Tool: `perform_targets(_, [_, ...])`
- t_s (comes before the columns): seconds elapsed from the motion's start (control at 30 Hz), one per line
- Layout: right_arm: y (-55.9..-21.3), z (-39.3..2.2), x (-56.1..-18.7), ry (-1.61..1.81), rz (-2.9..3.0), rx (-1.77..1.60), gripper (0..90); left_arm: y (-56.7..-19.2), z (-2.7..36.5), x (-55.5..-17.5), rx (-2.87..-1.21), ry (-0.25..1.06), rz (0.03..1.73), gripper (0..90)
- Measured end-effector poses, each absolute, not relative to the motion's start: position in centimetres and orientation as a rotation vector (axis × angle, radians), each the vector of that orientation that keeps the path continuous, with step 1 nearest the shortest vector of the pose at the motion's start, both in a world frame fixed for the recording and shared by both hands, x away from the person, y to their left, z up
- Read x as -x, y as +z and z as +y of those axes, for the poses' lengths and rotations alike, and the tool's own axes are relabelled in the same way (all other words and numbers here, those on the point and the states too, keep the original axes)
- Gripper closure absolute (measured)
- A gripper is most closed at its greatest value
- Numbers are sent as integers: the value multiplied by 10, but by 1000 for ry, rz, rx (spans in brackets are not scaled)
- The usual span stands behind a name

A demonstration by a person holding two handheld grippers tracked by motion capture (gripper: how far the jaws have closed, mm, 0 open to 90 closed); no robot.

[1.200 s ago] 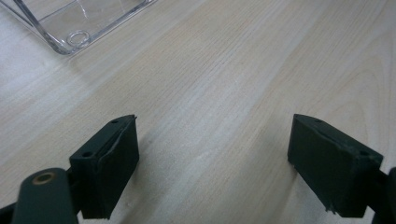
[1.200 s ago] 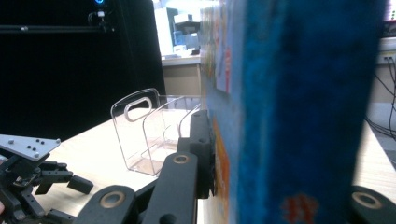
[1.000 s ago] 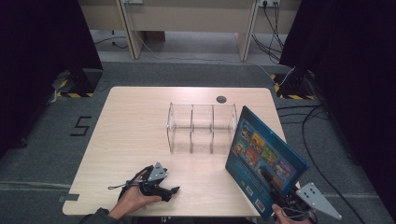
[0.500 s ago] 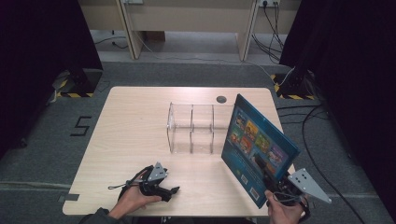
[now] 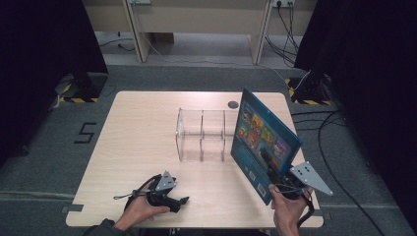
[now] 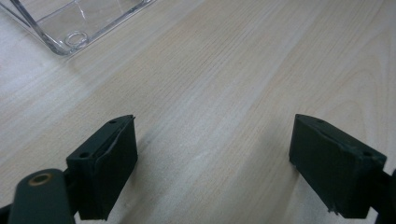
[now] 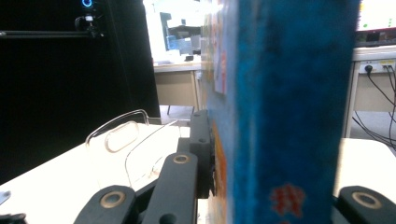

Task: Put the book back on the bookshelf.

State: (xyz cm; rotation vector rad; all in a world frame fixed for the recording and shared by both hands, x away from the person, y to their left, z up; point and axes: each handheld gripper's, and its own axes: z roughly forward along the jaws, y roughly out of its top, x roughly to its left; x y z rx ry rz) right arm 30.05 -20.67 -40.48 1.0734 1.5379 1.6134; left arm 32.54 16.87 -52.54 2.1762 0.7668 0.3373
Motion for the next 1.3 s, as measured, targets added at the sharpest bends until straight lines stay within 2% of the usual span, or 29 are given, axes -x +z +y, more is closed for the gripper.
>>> perform_targets(0.37, [-408, -185, -330, 1557, 1514, -1063, 820, -525, 169, -325, -2177, 336, 766, 141])
perform_targets(1.3, [-418, -156, -374, 1447, 1428, -1060, 820, -525, 168, -324, -2180, 333, 763, 141])
